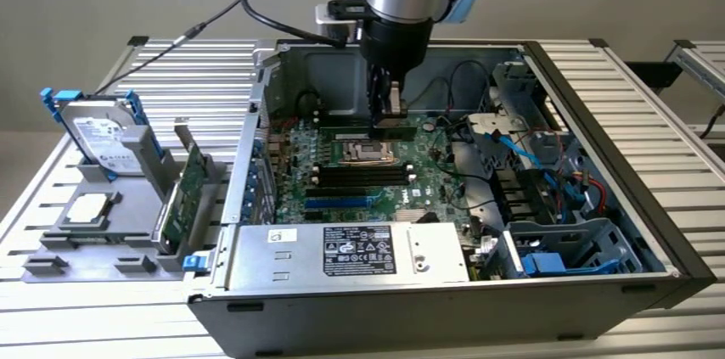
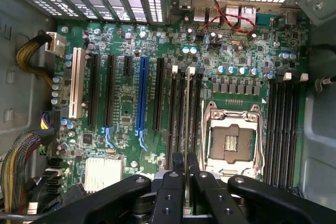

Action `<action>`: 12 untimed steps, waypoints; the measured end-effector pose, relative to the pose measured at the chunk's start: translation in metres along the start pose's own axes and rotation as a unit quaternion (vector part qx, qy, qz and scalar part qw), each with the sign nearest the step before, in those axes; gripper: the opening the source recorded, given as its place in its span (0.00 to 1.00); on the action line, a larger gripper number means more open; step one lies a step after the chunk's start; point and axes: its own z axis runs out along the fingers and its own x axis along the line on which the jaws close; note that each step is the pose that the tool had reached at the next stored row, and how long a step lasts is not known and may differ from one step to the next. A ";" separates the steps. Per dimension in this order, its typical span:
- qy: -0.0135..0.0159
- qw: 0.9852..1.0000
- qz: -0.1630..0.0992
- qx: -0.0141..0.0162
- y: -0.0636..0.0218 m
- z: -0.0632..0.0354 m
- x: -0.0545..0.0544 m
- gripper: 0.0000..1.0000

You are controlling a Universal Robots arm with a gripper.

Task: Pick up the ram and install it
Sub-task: 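Insert the ram into the slot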

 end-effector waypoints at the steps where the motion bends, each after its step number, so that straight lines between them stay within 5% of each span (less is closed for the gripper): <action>1: 0.000 1.000 0.000 0.000 -0.0001 0.0018 0.000 0.13; 12: 0.000 1.000 0.002 0.000 -0.0014 0.0218 0.004 0.13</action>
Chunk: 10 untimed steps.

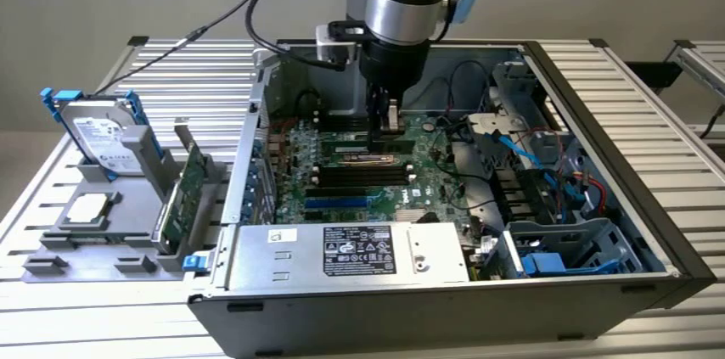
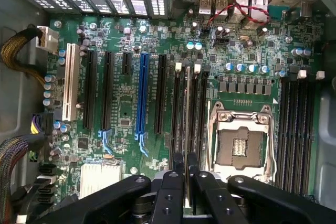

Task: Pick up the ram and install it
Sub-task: 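Insert the ram into the slot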

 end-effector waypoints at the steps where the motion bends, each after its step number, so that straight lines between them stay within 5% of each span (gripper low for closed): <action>1: 0.000 1.000 0.000 0.000 -0.0001 0.0018 0.001 0.13; 10: 0.001 1.000 0.002 0.000 -0.0004 0.0182 0.007 0.13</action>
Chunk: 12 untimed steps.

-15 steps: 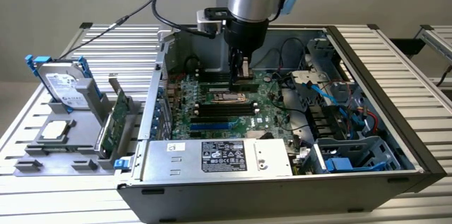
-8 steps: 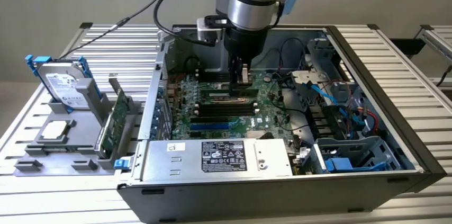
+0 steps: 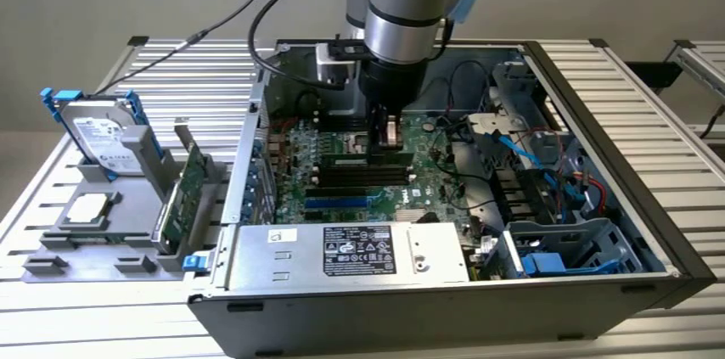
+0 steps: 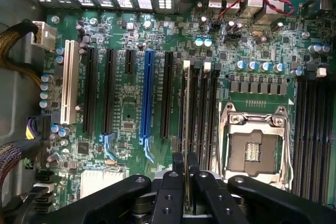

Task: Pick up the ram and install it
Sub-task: 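Insert the ram into the slot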

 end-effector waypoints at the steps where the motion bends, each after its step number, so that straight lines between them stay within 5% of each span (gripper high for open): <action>1: 0.000 1.000 0.000 0.000 -0.0001 0.0018 0.000 0.13; 10: 0.003 1.000 0.004 0.001 0.0010 0.0181 0.000 0.13; 12: 0.007 1.000 0.004 0.003 0.0010 0.0194 0.000 0.13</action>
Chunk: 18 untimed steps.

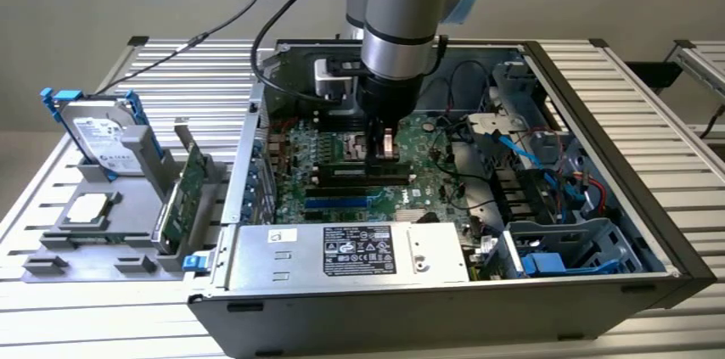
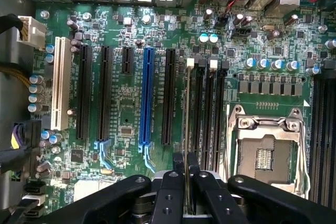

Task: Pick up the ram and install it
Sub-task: 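Insert the ram into the slot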

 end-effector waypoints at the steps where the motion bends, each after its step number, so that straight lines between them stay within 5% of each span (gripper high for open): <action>1: 0.002 1.000 0.000 0.000 0.0000 0.0000 0.000 0.13; 13: 0.002 1.000 0.009 0.003 -0.0001 0.0003 -0.003 0.13; 18: 0.006 1.000 0.009 0.005 0.0007 0.0012 -0.005 0.13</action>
